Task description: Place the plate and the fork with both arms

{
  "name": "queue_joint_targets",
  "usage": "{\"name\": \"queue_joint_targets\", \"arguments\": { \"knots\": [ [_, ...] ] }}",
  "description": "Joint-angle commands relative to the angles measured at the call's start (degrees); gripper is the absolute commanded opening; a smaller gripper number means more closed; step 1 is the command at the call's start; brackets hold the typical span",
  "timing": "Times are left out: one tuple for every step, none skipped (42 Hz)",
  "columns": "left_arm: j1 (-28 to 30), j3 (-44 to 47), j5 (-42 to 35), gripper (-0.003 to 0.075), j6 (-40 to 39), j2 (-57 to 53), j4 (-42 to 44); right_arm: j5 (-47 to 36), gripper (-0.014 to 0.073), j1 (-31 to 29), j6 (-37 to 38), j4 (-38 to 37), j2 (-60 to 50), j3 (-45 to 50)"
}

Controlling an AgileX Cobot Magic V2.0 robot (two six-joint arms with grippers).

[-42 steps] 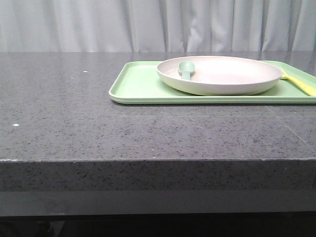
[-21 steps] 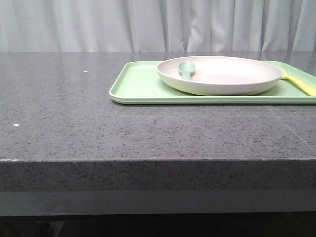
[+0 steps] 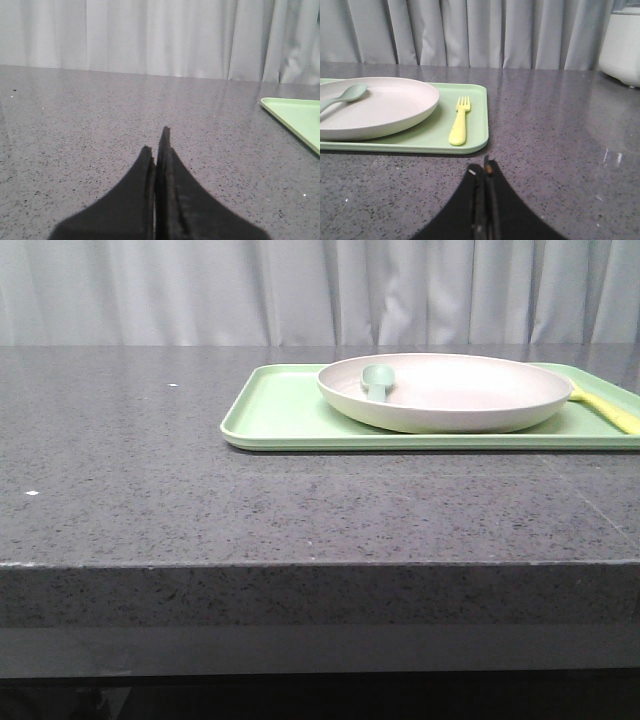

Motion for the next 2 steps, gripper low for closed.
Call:
{"name": "queue_joint_targets", "arguments": {
  "knots": [
    [0.1,0.1,-4.8,-0.0018,-0.5,-1.1,-0.1,-5.0,-0.0068,-0.3,0.1,0.0,-1.1,-0.3],
    [0.1,0.1,-4.8,-0.0018,-0.5,-1.1,-0.1,-5.0,-0.0068,-0.3,0.1,0.0,-1.1,-0.3]
  ]
}}
